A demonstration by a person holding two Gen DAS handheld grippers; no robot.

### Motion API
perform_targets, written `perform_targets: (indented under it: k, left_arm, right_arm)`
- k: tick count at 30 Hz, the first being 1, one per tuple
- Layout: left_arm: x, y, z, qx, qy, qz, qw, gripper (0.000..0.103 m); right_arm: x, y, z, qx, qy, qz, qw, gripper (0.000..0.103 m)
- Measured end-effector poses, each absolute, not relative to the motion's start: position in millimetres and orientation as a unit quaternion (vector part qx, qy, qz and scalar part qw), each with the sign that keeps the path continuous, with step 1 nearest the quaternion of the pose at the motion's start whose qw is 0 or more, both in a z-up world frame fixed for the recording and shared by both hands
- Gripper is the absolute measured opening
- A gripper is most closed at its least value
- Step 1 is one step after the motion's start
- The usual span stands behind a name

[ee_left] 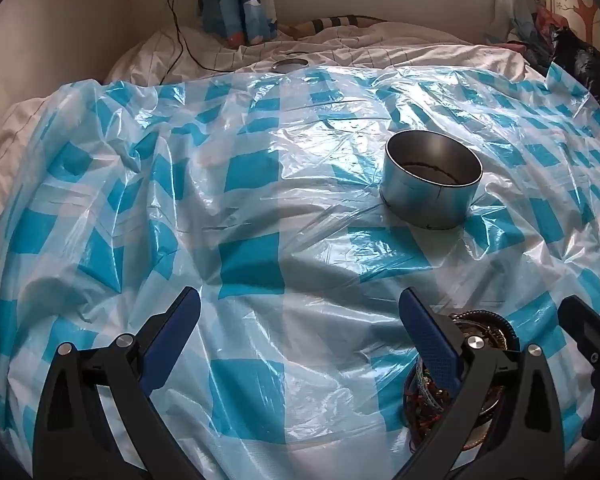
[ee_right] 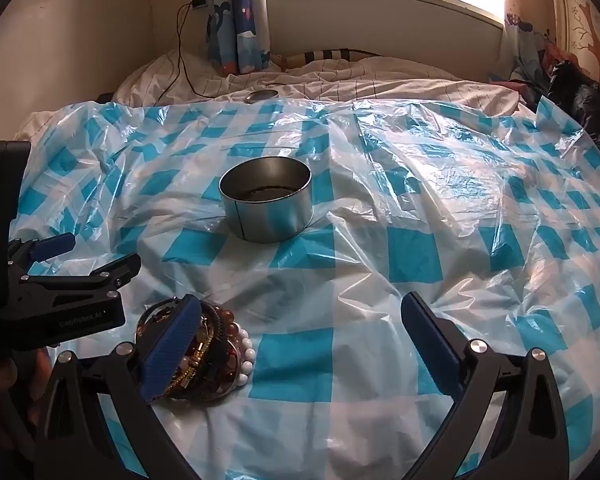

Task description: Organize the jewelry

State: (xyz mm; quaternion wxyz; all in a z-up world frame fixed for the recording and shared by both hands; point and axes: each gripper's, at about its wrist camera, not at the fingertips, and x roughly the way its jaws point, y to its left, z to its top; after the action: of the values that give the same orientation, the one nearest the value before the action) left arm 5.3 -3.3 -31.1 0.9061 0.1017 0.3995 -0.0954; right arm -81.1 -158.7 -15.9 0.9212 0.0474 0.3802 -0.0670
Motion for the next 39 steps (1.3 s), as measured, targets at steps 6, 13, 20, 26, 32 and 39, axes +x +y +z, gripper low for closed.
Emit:
perform_targets:
  k: [6,13,20,26,32,39]
  left_arm:
    - [4,-2,-32,0.102,0.403,-0.096,0.904,0.095]
    - [1,1,-36,0.101,0.409,-0.095,0.902,0.095]
    - [1,1,-39,0.101,0.413,-0.093,0.9,0.095]
    - [0,0,-41,0.103,0.415,-0.092,0.899,0.095]
    - [3,-1,-43,0.1,0.42,-0.093,0.897,0.095]
    - [4,-5,-45,0.105,0.424,-0.093,0.895,0.095]
  right_arm:
    - [-82,-160,-17,0.047,0.384,-0.068,0.92,0.096]
    - [-85,-160,-9,0.045,0.386,-0.069,0.919,0.096]
    - [-83,-162,-19,0.048,0.381,-0.067,0.921,0.096]
    - [-84,-161,-20,0.047,0.38,-0.067,0.921,0.096]
    - [-84,-161,-20,0.048,0.381,-0.066,0.921,0.096]
    - [-84,-160,-22,0.046,0.376,-0.063,0.923,0.096]
